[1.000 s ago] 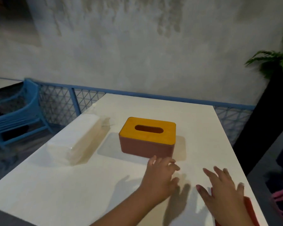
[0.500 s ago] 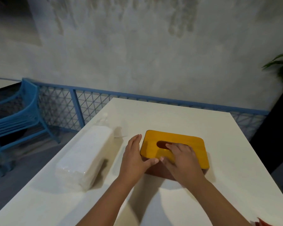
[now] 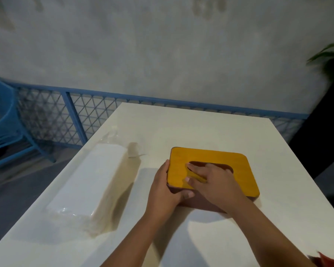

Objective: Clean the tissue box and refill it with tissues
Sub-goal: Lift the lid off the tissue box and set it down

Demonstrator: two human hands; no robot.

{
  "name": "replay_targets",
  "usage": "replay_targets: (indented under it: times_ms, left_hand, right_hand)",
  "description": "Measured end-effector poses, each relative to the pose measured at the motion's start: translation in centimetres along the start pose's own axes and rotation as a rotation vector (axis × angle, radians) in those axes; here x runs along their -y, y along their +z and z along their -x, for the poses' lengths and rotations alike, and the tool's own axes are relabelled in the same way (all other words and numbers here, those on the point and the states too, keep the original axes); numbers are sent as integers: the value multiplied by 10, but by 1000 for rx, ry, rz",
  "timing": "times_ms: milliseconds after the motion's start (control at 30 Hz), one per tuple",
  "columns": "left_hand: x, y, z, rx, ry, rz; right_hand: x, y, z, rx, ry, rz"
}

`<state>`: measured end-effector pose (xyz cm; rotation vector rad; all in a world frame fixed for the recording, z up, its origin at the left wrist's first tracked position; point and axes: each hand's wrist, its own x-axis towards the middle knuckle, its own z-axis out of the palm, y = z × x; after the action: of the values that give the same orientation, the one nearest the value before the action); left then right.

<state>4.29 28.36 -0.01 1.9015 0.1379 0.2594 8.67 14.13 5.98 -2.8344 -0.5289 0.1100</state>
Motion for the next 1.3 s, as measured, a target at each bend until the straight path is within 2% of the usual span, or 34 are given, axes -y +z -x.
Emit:
replay_targets:
  times_ms: [233,433,600,700,833,1033,1167,1233,1300]
  left_hand:
    - [1,2,2,-23,39,96]
    - [3,-1,3,-4,67,77]
    - [9,1,4,-25,37,104]
    - [3,2,7,-64,64,47]
    - [-11,3,14,-139,109,-153]
    - [-31,30,22,-367,232,-159]
    - [-53,72,35,-461,400,-174]
    - [-67,101,44,-434,517,-182]
    - [-76,127,52,-332,599,-183]
  right_hand:
    - [0,0,-4,5,17,-112]
    - [1,4,-3,-17,23,-103]
    - [-5,-6,0,-47,6,-334]
    - [-15,-21,4,-113,-15,-383]
    - [-43,-39,16,-224,13,-415]
    - [-108,-40,47,-314,117,-455]
    - [-150,-33,71,-306,158,-520]
    - [-174,-32,83,-292,182,-468]
    - [-192,-31,90,-257,198,-399]
